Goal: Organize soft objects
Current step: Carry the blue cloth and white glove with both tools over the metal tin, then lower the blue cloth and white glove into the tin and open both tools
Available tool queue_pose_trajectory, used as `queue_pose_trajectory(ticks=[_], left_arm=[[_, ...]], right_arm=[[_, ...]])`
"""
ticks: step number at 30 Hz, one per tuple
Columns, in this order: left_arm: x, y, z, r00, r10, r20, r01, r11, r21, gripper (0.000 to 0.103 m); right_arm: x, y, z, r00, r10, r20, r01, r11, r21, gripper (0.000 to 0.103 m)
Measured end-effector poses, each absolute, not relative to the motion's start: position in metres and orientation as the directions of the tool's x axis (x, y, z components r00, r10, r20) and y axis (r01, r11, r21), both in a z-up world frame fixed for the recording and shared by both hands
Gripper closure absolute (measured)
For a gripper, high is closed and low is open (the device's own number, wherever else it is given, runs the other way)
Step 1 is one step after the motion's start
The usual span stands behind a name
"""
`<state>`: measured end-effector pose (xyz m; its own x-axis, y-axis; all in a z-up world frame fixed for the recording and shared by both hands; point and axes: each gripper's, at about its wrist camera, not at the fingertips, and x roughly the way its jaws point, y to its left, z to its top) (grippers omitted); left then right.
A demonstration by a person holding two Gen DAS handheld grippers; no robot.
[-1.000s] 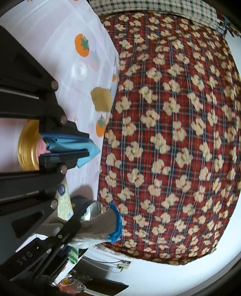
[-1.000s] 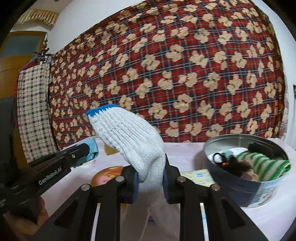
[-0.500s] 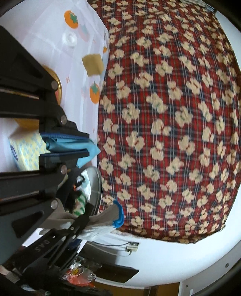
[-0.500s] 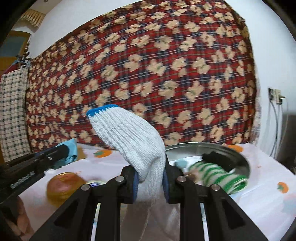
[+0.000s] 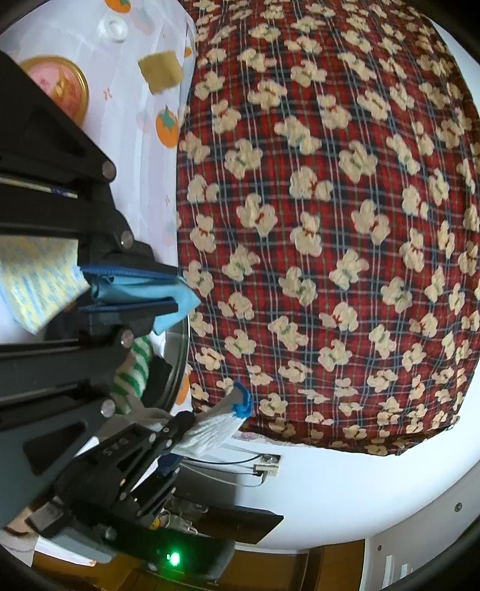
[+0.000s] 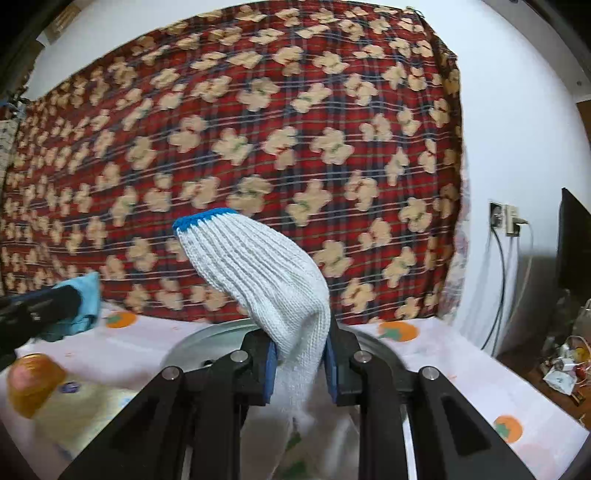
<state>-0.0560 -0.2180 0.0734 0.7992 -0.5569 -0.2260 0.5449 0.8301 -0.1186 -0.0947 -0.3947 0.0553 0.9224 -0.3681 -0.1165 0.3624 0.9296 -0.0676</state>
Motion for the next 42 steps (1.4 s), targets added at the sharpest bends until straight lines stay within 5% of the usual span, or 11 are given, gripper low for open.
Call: queue_pose_trajectory(ticks=[14,42], left_arm=[[-0.018,-0.291,0.076,0.764,-0.586,-0.272,0.572,0.809,-0.135,0.094],[0.036,-0.364,0.037,0.73,-0.434,-0.528,0.471,0.879,-0.072,0.094]], right_arm=[[-0.065,-0.456,0.051,0.89,-0.404,-0.213,0.408,0.912,-0.025,0.08],[-0.023,-0.5,0.031,0.854,-0.271,-0.444,0.333,0.94,0.067,0.079]])
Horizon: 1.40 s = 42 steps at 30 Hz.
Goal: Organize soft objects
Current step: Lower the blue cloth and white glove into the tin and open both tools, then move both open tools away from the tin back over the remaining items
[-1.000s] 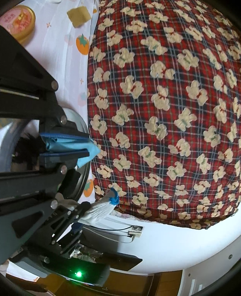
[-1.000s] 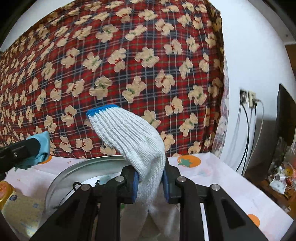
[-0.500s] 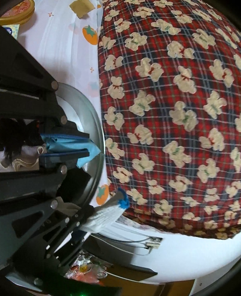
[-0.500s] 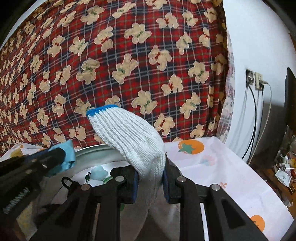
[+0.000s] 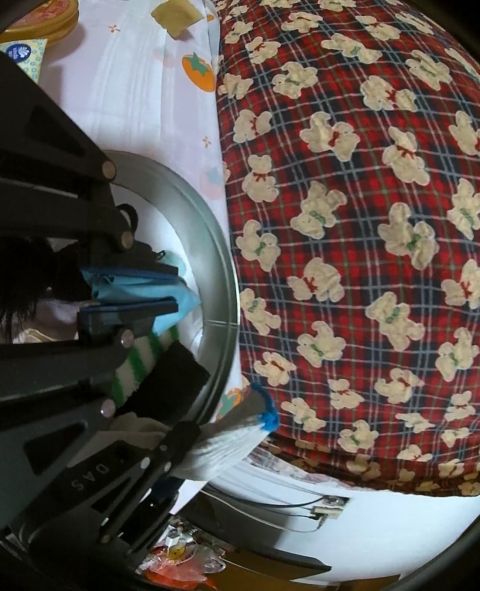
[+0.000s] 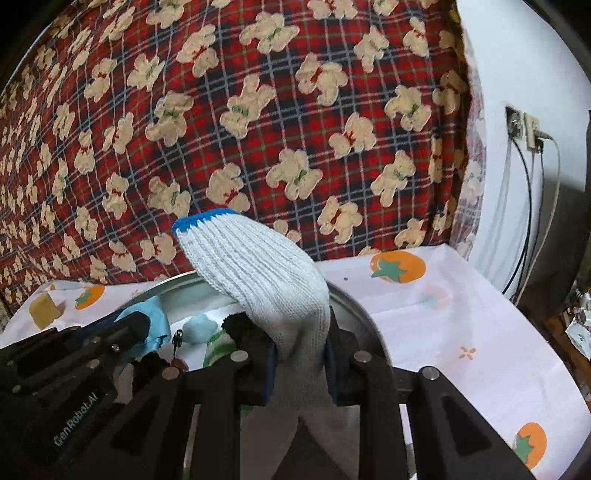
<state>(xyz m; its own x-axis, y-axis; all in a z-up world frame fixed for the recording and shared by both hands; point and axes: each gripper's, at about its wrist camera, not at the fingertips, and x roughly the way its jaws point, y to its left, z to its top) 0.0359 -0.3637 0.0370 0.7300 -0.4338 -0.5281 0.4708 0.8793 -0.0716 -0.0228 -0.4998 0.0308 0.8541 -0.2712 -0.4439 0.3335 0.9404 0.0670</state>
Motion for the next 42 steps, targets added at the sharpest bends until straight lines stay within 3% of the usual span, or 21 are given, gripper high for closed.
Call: queue_pose_trajectory(ticks=[9,10,12,14,16,22,28,38,42], left_arm=[[0.043,-0.364,0.029,0.715,-0.412,-0.565,0.459,0.886,-0.066,0.094],[0.043,-0.366,0.029,0.709,-0.414,-0.57,0.467,0.882,-0.061,0.09],[0.041,-0.367,0.028,0.709,-0.408,-0.575,0.471,0.881,-0.043,0.072],[0.035,-0.367,0.032,0.728,-0.394,-0.561,0.459,0.888,-0.028,0.016],[0.025,-0.36,0.041,0.764,-0.404,-0.503,0.45,0.892,-0.033,0.0],[0.003,-0.347,0.059,0.833,-0.395,-0.387,0.427,0.904,-0.003,0.0],[-0.007,-0.336,0.05,0.832,-0.404,-0.379,0.437,0.9,-0.001,0.0],[-0.049,-0.304,0.046,0.896,-0.389,-0.214,0.413,0.907,0.08,0.0],[-0.058,-0.287,0.043,0.895,-0.396,-0.203,0.417,0.906,0.071,0.0]], right_arm=[[-0.021,-0.503,0.031,0.866,-0.21,-0.453,0.292,0.949,0.117,0.076],[-0.022,-0.504,0.031,0.87,-0.194,-0.453,0.28,0.951,0.132,0.073],[-0.022,-0.507,0.033,0.876,-0.148,-0.46,0.254,0.951,0.176,0.041],[-0.027,-0.508,0.036,0.889,-0.136,-0.437,0.244,0.949,0.201,0.027],[-0.037,-0.507,0.044,0.911,-0.164,-0.379,0.255,0.946,0.202,0.027],[-0.074,-0.523,0.058,0.944,-0.263,-0.198,0.316,0.894,0.317,0.02],[-0.075,-0.52,0.054,0.918,-0.342,-0.2,0.389,0.875,0.288,0.02],[-0.1,-0.495,0.05,0.88,-0.467,-0.087,0.474,0.847,0.24,0.02],[-0.114,-0.492,0.049,0.854,-0.518,-0.056,0.509,0.807,0.299,0.02]])
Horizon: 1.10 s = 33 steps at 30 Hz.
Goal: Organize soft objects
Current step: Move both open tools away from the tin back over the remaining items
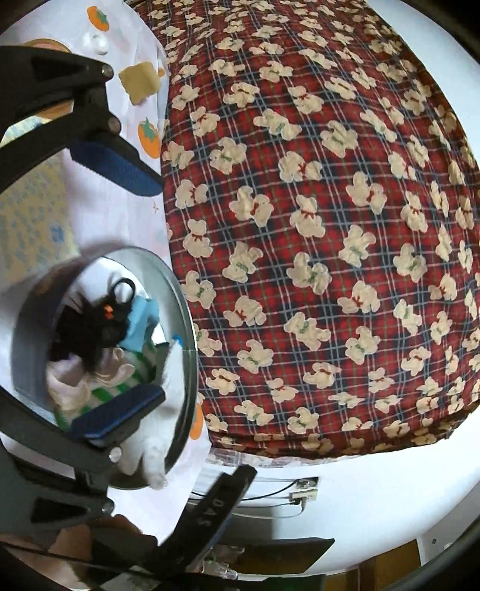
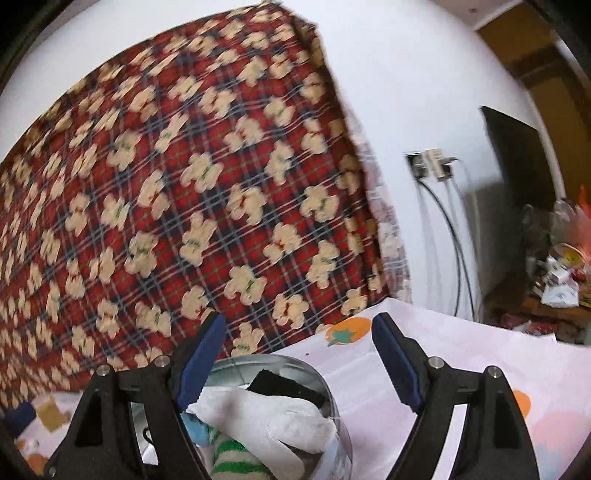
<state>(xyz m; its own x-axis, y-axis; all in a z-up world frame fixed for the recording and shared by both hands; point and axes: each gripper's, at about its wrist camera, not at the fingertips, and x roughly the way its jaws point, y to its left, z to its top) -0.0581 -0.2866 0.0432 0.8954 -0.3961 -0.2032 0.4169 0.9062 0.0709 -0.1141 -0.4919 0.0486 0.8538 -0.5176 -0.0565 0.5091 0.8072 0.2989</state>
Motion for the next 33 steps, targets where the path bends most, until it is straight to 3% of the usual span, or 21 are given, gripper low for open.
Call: queue_pose_trajectory(ticks=[13,33], left_arm=[[-0.079,-0.246,0.035,0.901,-0.388,-0.195,0.414,0.903,0.116,0.0],[-0.072,-0.146,0.034,0.942,-0.288,-0.17,0.305,0.948,0.086,0.0]], right_arm=[[-0.142,-0.449,0.043,0.81,-0.584,-0.054,0.575,0.772,0.271,0.02],[-0.149,-0.353,0.042,0.867,-0.497,-0.026,0.489,0.841,0.233,0.02]])
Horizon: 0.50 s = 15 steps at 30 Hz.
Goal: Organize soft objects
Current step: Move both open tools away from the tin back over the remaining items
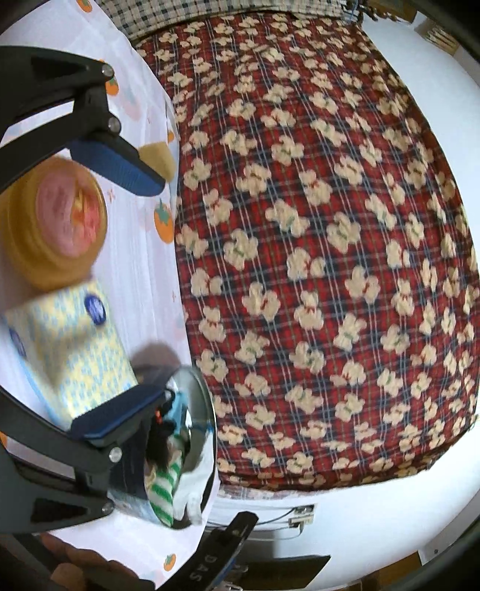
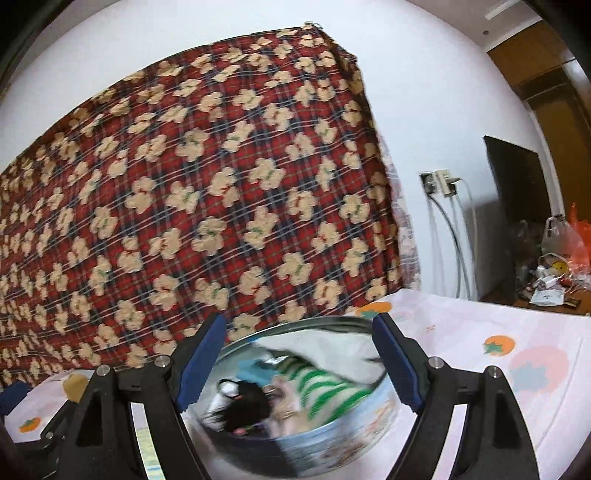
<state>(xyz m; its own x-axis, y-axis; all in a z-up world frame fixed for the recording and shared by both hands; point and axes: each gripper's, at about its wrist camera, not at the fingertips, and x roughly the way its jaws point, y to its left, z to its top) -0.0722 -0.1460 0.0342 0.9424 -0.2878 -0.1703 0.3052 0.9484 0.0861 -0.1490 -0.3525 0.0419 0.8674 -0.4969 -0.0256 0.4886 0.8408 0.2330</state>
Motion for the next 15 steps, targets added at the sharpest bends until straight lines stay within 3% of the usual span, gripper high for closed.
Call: queue_pose_trajectory(ticks=[15], left_arm=[[-0.038,-0.033,0.028,0.976,-0.101,-0.195,0.115,0.992,0.06,0.0]], right_arm=[[-0.113,-0.24,0.038,0.953,-0.303,-0.029,0.302,0.932,0.198,0.02]])
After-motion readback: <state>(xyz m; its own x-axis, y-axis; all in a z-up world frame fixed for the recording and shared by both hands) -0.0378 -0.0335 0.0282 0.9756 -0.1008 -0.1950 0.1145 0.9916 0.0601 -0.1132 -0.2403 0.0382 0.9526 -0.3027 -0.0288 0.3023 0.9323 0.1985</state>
